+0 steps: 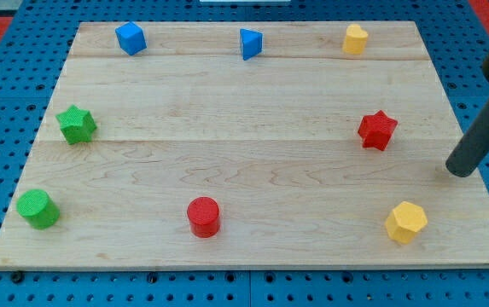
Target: Push the blue triangle closer to the blue cube
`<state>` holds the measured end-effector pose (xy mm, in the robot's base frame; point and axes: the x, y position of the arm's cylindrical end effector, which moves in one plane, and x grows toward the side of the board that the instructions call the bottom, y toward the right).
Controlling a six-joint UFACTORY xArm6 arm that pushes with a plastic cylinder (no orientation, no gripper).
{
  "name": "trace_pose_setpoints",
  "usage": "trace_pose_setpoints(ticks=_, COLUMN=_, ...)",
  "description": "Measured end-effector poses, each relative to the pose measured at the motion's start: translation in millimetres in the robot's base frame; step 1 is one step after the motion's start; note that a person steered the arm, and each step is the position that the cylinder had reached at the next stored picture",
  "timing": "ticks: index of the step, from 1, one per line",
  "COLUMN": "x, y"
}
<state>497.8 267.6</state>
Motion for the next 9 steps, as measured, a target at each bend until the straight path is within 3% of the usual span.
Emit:
trace_pose_setpoints(ticks=2, x=0.5, y=5.5)
trace_pose_setpoints(ticks=3, x=-52.7, y=16.2)
trace_pose_setpoints(ticks=4, x=-143.5, y=15.8)
trace_pose_setpoints(ticks=5, x=-191.6, y=-29.8)
trace_pose_setpoints(ticks=7, x=-266.3, y=-48.5)
trace_pose_setpoints(ticks=9, x=-261.9, y=-158.8)
